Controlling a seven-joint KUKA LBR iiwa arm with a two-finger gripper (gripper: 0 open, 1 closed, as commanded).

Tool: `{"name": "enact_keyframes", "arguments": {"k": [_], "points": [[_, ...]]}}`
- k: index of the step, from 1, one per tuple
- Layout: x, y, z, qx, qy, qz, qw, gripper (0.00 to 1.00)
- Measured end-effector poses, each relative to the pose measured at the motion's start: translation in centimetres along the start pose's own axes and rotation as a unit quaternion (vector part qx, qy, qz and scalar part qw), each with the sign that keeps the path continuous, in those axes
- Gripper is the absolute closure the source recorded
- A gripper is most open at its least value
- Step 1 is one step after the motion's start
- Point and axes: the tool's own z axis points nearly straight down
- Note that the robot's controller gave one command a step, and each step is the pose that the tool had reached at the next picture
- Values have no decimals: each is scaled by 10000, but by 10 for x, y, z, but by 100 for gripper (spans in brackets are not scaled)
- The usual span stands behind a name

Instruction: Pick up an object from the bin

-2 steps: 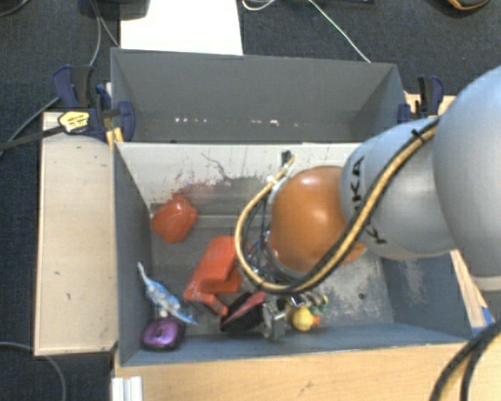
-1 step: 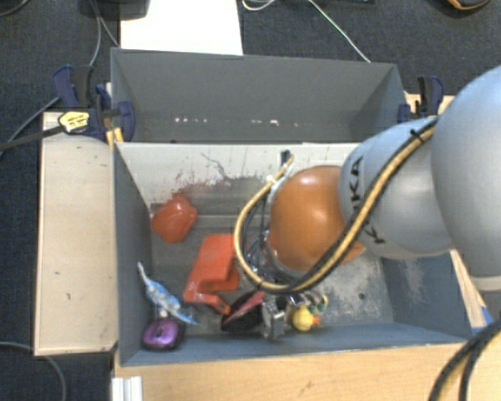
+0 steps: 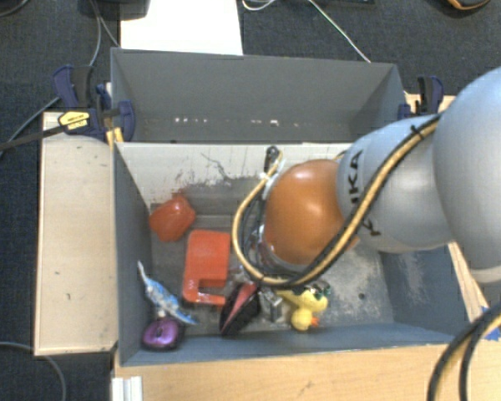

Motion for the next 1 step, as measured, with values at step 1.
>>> {"name": "enact_keyframes", "arguments": {"k": [1], "points": [[0, 0, 0, -3, 1, 13, 10000, 100]]}}
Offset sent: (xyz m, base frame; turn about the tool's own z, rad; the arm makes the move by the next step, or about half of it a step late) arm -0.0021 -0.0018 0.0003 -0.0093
